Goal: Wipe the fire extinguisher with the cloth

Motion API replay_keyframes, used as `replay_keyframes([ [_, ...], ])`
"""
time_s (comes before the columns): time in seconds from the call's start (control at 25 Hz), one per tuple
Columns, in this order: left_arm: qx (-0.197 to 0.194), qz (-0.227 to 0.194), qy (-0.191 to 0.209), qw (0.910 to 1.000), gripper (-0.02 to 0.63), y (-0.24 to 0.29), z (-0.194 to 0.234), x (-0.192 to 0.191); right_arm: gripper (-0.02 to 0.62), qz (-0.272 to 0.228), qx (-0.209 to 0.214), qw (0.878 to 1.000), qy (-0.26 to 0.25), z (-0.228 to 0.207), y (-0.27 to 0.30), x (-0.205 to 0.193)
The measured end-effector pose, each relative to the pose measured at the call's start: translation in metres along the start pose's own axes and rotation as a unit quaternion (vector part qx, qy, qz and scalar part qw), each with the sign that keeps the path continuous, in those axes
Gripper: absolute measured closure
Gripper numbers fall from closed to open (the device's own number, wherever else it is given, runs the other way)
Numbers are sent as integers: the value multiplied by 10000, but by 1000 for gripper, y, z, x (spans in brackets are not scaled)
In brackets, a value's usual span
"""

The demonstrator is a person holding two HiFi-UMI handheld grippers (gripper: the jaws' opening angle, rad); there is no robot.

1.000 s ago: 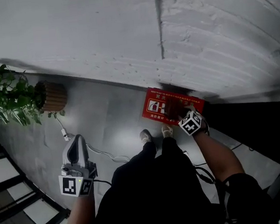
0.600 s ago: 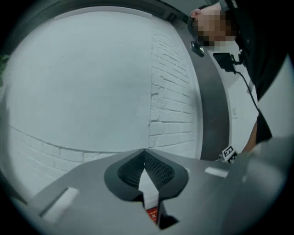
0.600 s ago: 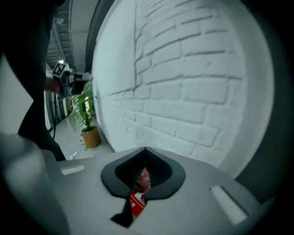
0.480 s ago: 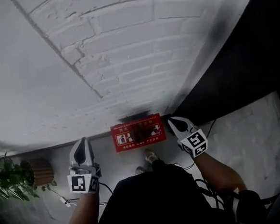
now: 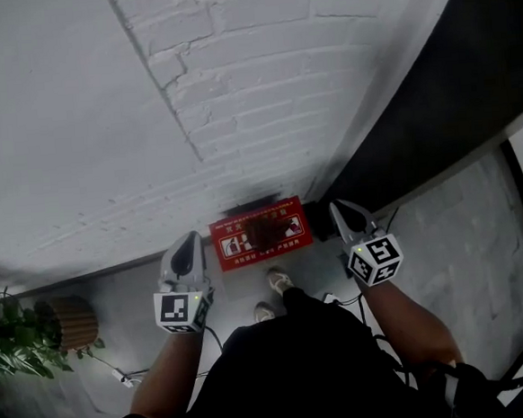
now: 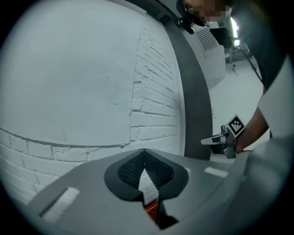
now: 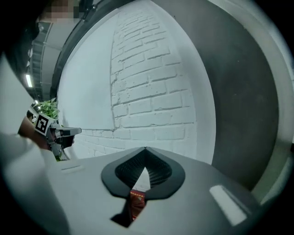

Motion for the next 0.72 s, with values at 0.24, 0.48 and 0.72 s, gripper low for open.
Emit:
replay_keyframes([
  [0.24,319,64,-111,9994,606,-35,25,-8,595,33,-185,9997,184,-12,-1,-8],
  [0.48,576,119,-355,9976,606,-57,43,-21,595,87,-136,9999,33,-4,18,3],
  [0.72,810,8,-442,9957,606,-73,64,-19,595,93,-81,9999,-53,9,29,13],
])
Point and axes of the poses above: the fingertips, and each gripper's own axes: y forward along the fingers, z to its left, x out of its top, the point moved 4 cm from there along -y, backward along the fingers, and after that the axes turned 13 degrees about z, right-handed, at the moved point
